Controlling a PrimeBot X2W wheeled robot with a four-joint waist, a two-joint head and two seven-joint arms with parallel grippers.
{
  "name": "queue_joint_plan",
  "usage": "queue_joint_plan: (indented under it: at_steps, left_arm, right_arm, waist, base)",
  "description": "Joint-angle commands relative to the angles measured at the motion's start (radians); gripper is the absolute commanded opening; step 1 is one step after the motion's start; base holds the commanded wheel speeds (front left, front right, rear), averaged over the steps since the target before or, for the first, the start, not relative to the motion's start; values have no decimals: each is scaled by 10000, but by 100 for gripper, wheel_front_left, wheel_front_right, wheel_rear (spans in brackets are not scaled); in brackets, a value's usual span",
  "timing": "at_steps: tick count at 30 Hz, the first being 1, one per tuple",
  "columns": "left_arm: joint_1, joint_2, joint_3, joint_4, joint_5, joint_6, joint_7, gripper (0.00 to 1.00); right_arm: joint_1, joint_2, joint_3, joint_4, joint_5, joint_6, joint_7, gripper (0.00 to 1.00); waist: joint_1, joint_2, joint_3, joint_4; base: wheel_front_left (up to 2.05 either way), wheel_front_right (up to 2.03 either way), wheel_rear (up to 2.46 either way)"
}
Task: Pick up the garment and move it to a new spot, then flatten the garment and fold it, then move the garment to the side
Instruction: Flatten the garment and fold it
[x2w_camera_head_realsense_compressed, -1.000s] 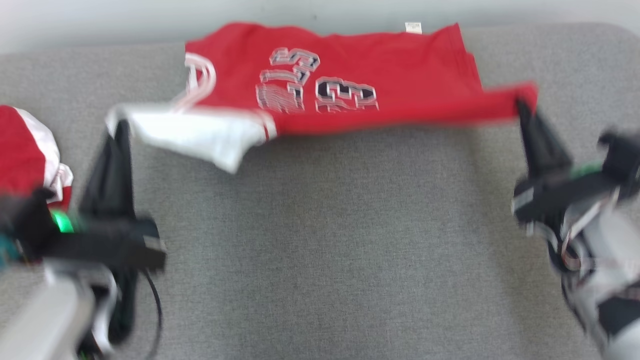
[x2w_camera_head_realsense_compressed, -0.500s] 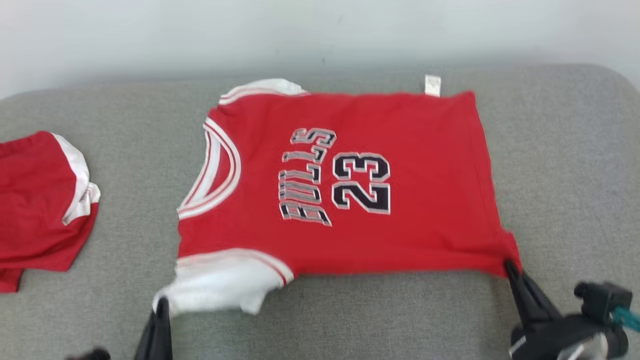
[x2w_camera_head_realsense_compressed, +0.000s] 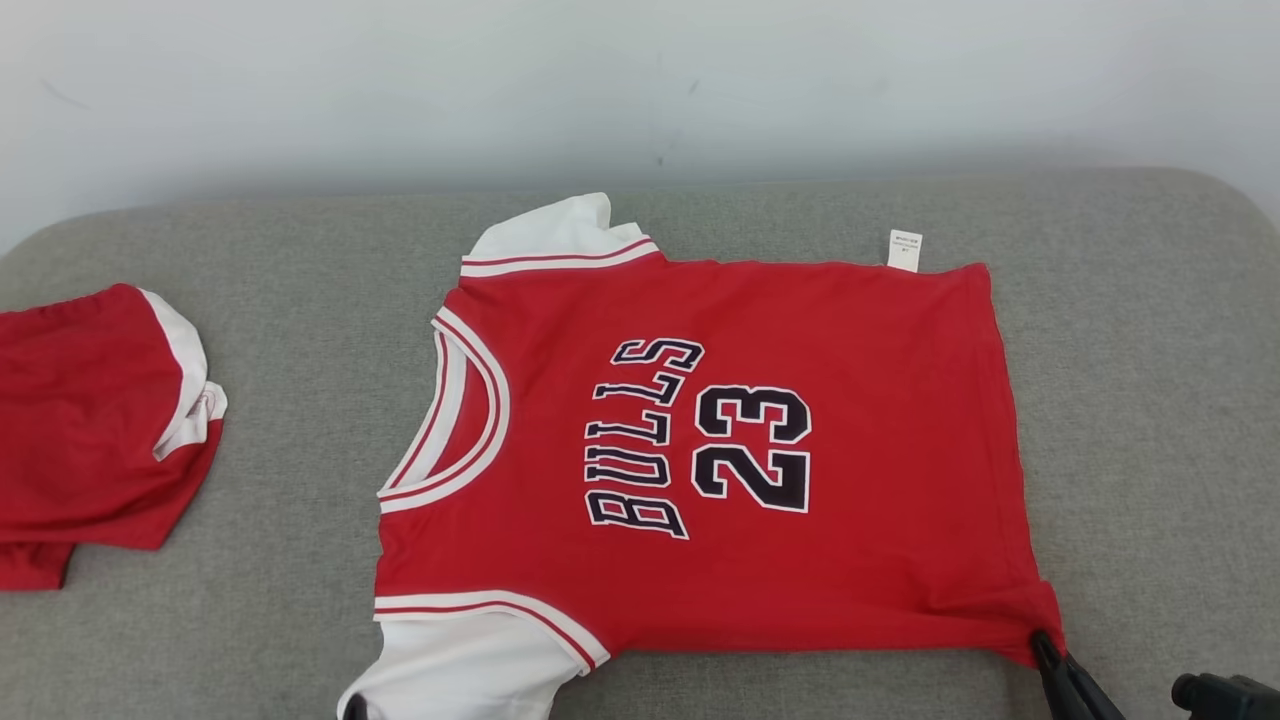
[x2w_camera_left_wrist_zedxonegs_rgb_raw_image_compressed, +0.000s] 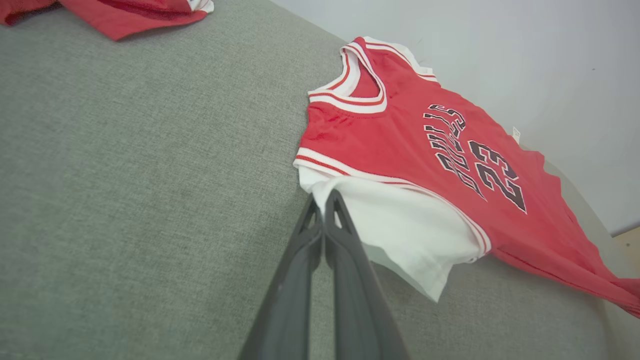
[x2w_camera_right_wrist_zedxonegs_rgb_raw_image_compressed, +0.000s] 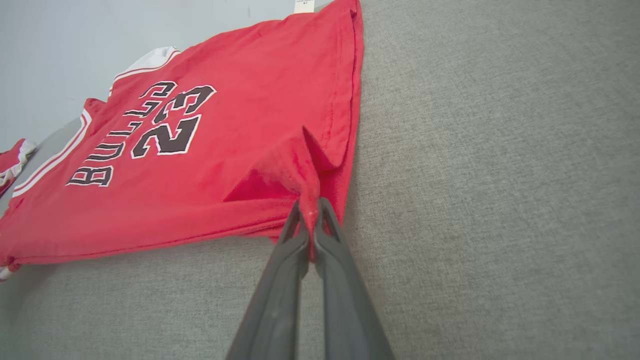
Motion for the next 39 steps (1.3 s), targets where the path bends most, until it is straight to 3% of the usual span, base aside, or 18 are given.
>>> queue_joint_plan:
  at_steps: [1, 10, 21, 32, 33, 34, 35, 36, 39]
  left_arm:
    - [-193, 36, 34, -60, 132, -23, -31, 0]
    - [-1662, 624, -117, -88, 575, -388, 457, 0]
    - [-4916, 1389, -241, 1242, 913, -1175, 1660, 0]
    - [-6873, 1248, -546, 3448, 1034, -1676, 1812, 0]
    - [-6961, 1224, -580, 3630, 1072, -1706, 1737, 0]
    - [-7061, 1212, -597, 3796, 1139, -1723, 1634, 0]
    - [-7142, 1181, -607, 3941, 1184, -1728, 1508, 46]
    - [-7189, 1114, -621, 4073, 1212, -1742, 1371, 100]
    - [-7251, 960, -694, 4426, 1229, -1801, 1020, 100]
  right_arm:
    - [-1, 93, -24, -103, 21, -24, 46, 0]
    - [-937, 366, 265, -398, 222, -24, 301, 0]
    - [-3306, 500, 828, 795, 333, -24, 486, 0]
    - [-5116, 649, 1406, 2555, 91, -24, 137, 0]
    - [-5208, 633, 1463, 2675, 72, -24, 59, 3]
    - [-5284, 615, 1500, 2786, 65, -24, -67, 26]
    - [-5341, 601, 1544, 2893, 76, -24, -150, 76]
    - [-5390, 586, 1602, 2992, 93, -24, -247, 100]
    - [-5414, 458, 1701, 3248, 139, -24, -473, 100]
  waist:
    - [0, 0, 50, -82]
    - [0, 0, 364, -593]
    - [0, 0, 928, -1131]
    - [0, 0, 1305, -1358]
    - [0, 0, 1313, -1365]
    - [0, 0, 1317, -1361]
    - [0, 0, 1314, -1355]
    - [0, 0, 1296, -1343]
    - [0, 0, 1177, -1276]
  base:
    - [0, 0, 0]
    - [0, 0, 0]
    - [0, 0, 0]
    - [0, 0, 0]
    - [0, 0, 0]
    - [0, 0, 0]
    - [0, 0, 0]
    - [0, 0, 0]
    - [0, 0, 0]
